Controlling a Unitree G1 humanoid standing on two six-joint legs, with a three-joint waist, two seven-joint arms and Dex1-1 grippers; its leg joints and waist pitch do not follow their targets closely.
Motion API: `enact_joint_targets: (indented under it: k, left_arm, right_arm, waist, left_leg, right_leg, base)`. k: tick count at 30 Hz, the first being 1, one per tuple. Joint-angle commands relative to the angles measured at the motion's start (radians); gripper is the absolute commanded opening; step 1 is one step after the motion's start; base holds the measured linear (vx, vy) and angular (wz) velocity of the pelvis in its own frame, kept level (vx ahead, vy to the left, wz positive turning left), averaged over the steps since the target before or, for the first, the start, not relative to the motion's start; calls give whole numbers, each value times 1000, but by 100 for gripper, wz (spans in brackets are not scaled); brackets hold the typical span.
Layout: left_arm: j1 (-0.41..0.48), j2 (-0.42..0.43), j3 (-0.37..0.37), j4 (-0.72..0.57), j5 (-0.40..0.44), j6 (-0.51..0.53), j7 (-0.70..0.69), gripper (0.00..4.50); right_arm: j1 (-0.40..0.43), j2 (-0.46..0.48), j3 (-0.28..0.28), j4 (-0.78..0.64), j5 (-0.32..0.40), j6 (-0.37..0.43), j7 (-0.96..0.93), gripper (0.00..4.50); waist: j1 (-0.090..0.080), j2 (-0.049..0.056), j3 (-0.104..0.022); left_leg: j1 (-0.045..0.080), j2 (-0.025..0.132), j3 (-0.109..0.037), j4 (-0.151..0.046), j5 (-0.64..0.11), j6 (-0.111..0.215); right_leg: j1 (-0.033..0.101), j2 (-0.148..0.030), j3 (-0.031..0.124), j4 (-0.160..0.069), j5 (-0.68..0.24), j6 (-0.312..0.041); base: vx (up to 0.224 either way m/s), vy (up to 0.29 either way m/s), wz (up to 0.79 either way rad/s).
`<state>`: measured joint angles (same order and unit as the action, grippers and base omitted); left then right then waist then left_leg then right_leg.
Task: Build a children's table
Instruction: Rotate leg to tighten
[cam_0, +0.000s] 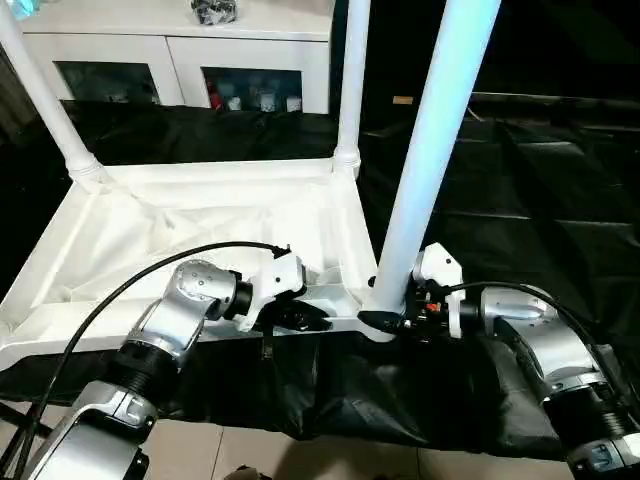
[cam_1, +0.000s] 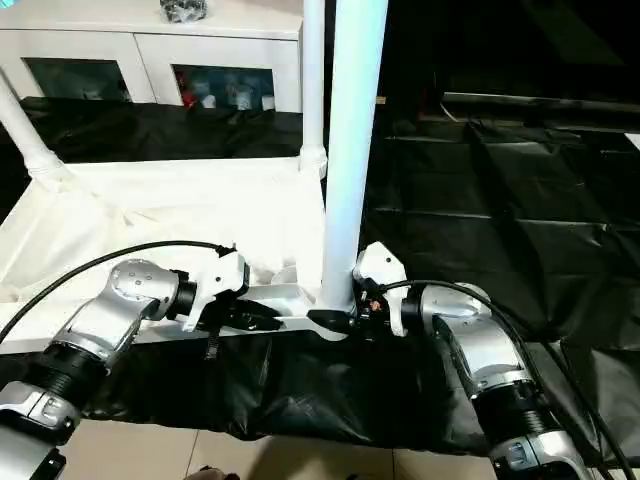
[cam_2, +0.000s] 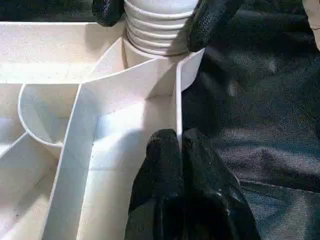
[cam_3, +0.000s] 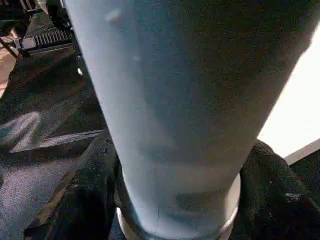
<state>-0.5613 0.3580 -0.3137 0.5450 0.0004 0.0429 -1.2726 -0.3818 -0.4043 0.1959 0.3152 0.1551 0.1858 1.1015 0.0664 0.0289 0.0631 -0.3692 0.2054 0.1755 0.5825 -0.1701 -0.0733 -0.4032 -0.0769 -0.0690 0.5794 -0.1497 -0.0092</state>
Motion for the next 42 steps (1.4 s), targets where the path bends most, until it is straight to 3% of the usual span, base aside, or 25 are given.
enact_joint_targets:
  k: [1,5,8,11,16,17,18,19,22,27,30,31,33,34,40,42]
  left_arm:
    - [-18,-19,2,-12,-8,-10,34,0]
    - [-37,-65,27,17,7,27,147,0]
    - [-67,-122,47,55,41,71,297,0]
    - [-97,-168,57,83,60,113,403,0]
    - [-138,-242,80,113,70,166,530,0]
    - [-140,-247,77,115,73,161,531,0]
    - [-143,-258,70,123,82,151,538,0]
    - [-142,-262,61,128,84,137,528,0]
    - [-136,-260,56,126,86,133,518,0]
    - [-105,-230,44,87,66,104,442,0]
    - [-84,-189,33,63,57,67,357,0]
    - [-79,-176,30,55,53,61,331,0]
    - [-60,-144,22,30,35,40,257,0]
    - [-52,-129,19,18,26,38,221,0]
    - [-34,-76,-1,-3,21,14,122,0]
    - [-31,-64,-1,-9,14,10,94,0]
  right_arm:
    - [20,20,49,-39,8,8,30,273]
    - [17,76,35,7,-30,0,-101,270]
    - [-25,185,-11,131,-99,-17,-374,269]
    - [-79,273,-55,236,-109,-10,-558,268]
    - [-150,386,-104,340,-100,-20,-739,268]
    - [-153,390,-98,344,-107,-30,-735,268]
    - [-161,403,-86,363,-128,-61,-732,323]
    - [-162,411,-88,370,-125,-73,-720,337]
    - [-160,414,-103,367,-105,-69,-695,358]
    - [-141,367,-74,336,-113,-107,-624,406]
    - [-102,308,-54,270,-90,-116,-482,406]
    - [-90,289,-49,248,-81,-112,-440,406]
    - [-61,236,-36,194,-54,-101,-332,406]
    - [-52,213,-33,176,-45,-97,-289,406]
    - [-30,138,-18,125,-28,-88,-159,406]
    - [-23,114,-11,108,-24,-85,-116,406]
  waist:
    - [-1,-7,-75]
    - [-3,-8,-73]
    - [-15,-7,-69]
    - [-34,-1,-63]
    - [-44,-5,-68]
    - [-42,-4,-69]
    - [-40,-4,-69]
    - [-37,-4,-70]
    - [-37,-4,-71]
    - [-36,-1,-73]
    - [-31,-4,-74]
    - [-32,-4,-75]
    - [-28,-1,-79]
    - [-28,-1,-78]
    - [-21,3,-77]
    - [-15,-1,-76]
  left_leg:
    - [13,23,-1,-66,-253,45]
    - [13,22,-1,-66,-249,39]
    - [19,15,-4,-67,-301,9]
    - [20,11,-12,-69,-359,-11]
    - [22,7,-12,-65,-372,5]
    - [17,7,-12,-66,-356,11]
    - [18,8,-10,-65,-356,14]
    - [18,9,-9,-65,-347,22]
    - [14,11,-8,-67,-330,27]
    - [12,12,-7,-68,-328,33]
    - [11,13,-6,-67,-311,46]
    - [5,14,-6,-68,-290,52]
    - [10,16,-5,-65,-273,59]
    - [6,17,-3,-65,-258,70]
    - [13,23,-2,-66,-262,62]
    - [13,23,-1,-66,-271,57]
  right_leg:
    - [48,-57,38,-65,-322,-206]
    - [45,-56,38,-65,-330,-206]
    - [39,-58,33,-80,-459,-168]
    - [35,-58,23,-92,-555,-129]
    - [33,-56,21,-100,-546,-123]
    - [36,-57,23,-97,-525,-125]
    - [34,-57,24,-98,-518,-126]
    - [35,-57,26,-95,-490,-136]
    - [39,-55,29,-87,-440,-153]
    - [44,-55,30,-82,-395,-173]
    - [49,-57,33,-80,-374,-180]
    - [53,-57,34,-75,-349,-185]
    - [53,-57,34,-72,-317,-197]
    - [55,-55,35,-67,-276,-216]
    - [49,-54,35,-65,-282,-232]
    - [50,-55,36,-65,-299,-224]
  base:
    - [0,0,0]
    - [0,0,0]
    - [0,0,0]
    - [0,0,0]
    - [0,0,0]
    - [0,0,0]
    - [0,0,0]
    - [0,0,0]
    - [0,0,0]
    - [0,0,0]
    - [0,0,0]
    - [0,0,0]
    - [0,0,0]
    - [0,0,0]
    - [0,0,0]
    - [0,0,0]
